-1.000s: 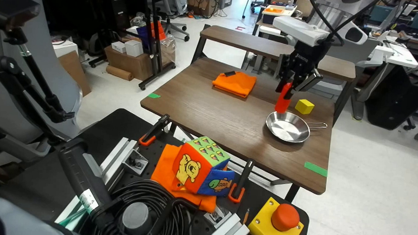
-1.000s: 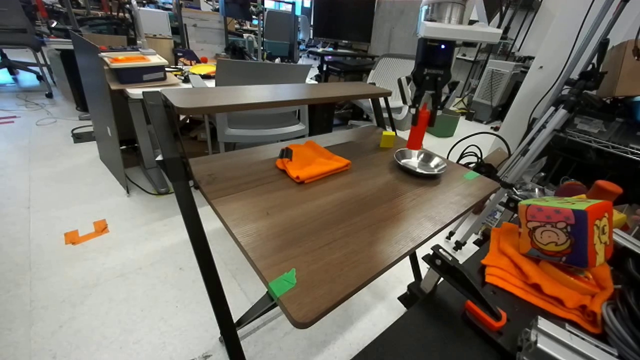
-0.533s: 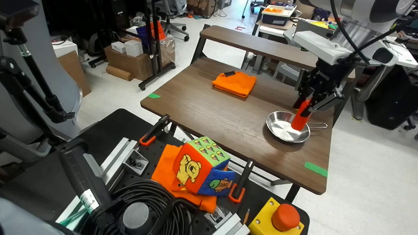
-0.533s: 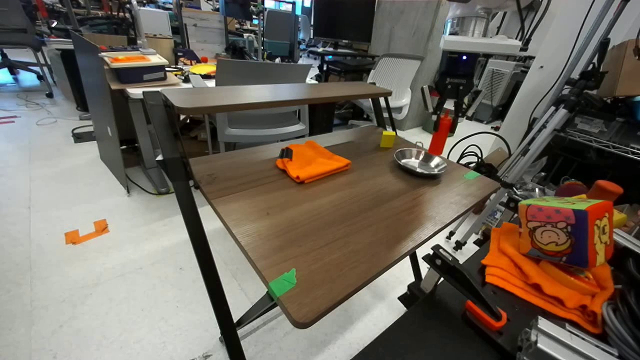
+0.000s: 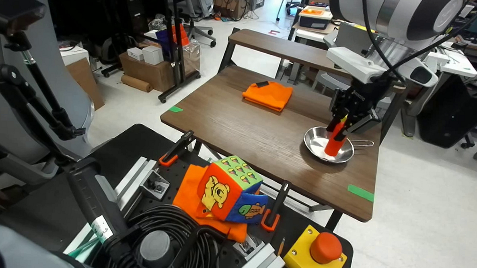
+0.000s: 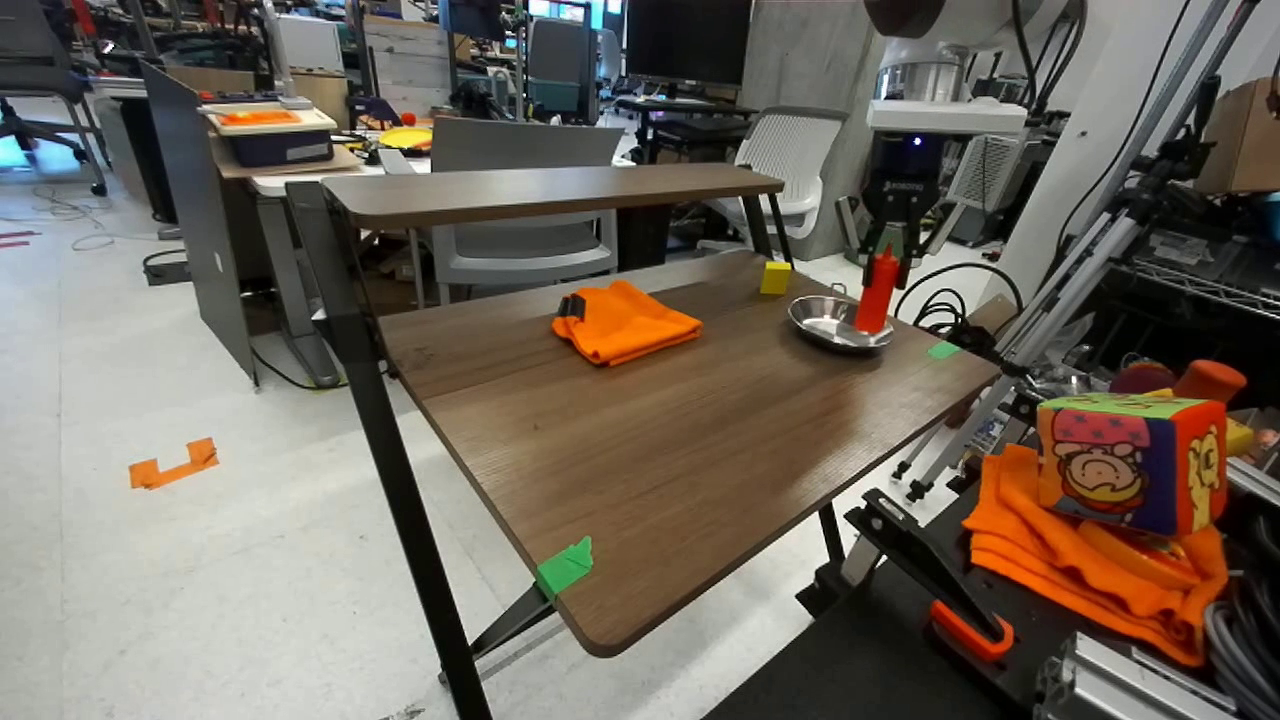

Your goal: Place the red sauce bottle on the silver pan

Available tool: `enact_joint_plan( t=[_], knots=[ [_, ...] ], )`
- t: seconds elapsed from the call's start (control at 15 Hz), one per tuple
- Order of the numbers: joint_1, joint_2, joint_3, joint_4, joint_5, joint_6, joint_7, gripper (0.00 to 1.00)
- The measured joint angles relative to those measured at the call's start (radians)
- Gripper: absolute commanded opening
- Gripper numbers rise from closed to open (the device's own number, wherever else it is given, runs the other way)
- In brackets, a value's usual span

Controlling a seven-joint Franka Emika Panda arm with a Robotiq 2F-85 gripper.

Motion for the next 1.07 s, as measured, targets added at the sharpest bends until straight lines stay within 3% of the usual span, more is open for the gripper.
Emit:
enact_joint_plan(
  t=[0.8, 0.87, 0.93, 1.07],
  knots=[
    [0.045, 0.057, -0.002, 0.033, -0.006, 0.059, 0.025, 0.12],
    [0.045, 0.06, -0.002, 0.038, -0.006, 0.058, 0.025, 0.62],
    [0.045, 0.061, -0.002, 0.04, -0.006, 0.058, 0.025, 0.63],
    [0.045, 0.062, -0.002, 0.042, -0.006, 0.058, 0.024, 0.76]
  ],
)
